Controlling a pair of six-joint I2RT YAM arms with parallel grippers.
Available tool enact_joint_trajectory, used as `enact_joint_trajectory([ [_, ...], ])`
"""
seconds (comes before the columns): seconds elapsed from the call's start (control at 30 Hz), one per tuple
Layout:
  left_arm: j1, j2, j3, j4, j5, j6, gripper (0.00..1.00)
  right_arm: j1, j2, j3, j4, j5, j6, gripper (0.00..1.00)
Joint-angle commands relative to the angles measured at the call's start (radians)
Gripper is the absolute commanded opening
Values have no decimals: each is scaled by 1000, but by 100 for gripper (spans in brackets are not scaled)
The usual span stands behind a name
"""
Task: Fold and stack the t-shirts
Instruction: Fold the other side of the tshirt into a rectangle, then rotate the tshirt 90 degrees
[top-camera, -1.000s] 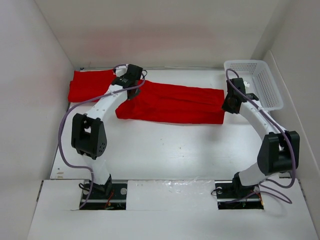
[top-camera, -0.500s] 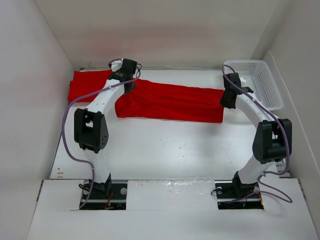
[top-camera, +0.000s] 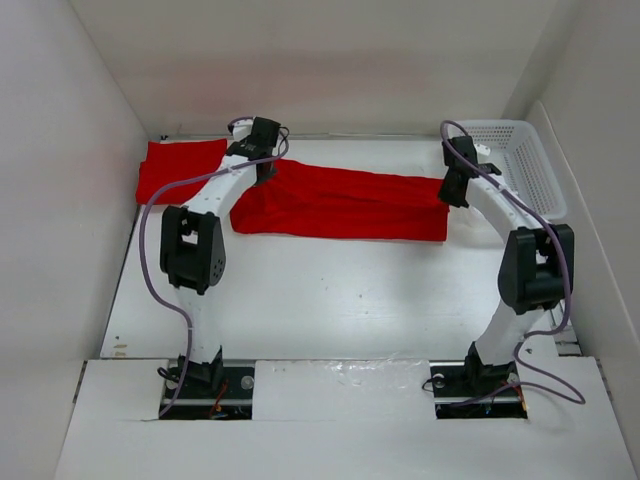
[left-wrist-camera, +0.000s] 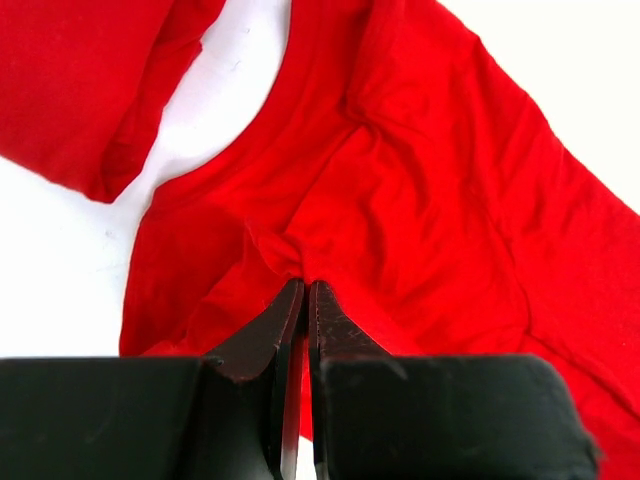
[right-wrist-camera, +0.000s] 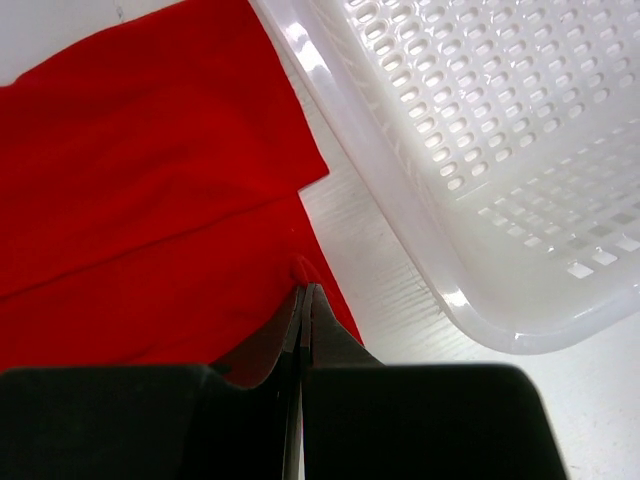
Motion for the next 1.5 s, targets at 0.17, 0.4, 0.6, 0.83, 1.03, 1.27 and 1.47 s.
enact_joint_trajectory([
  [0.17,7,31,74,47,-29,20,8,11,62,92,-49,105,46,0],
  [0.4,17,42,100,25,-30,20,93,68,43,135,-72,191,23,52],
  [0.6,17,-32,77,25,-20,31,99,129,10,135,-72,170,-9,66],
  [0.83,17,-163,-78,56,56,45,99,198,-52,67,-51,73,-18,100],
  [1.03,-45,-222,-271,154,144,35,99,209,-38,-5,29,-74,-9,100],
  [1.27,-45,-110,-307,225,260,-3,99,195,72,15,60,-155,-9,100],
  [1.47,-20,100,-130,180,287,22,99,147,180,15,81,-261,0,100],
])
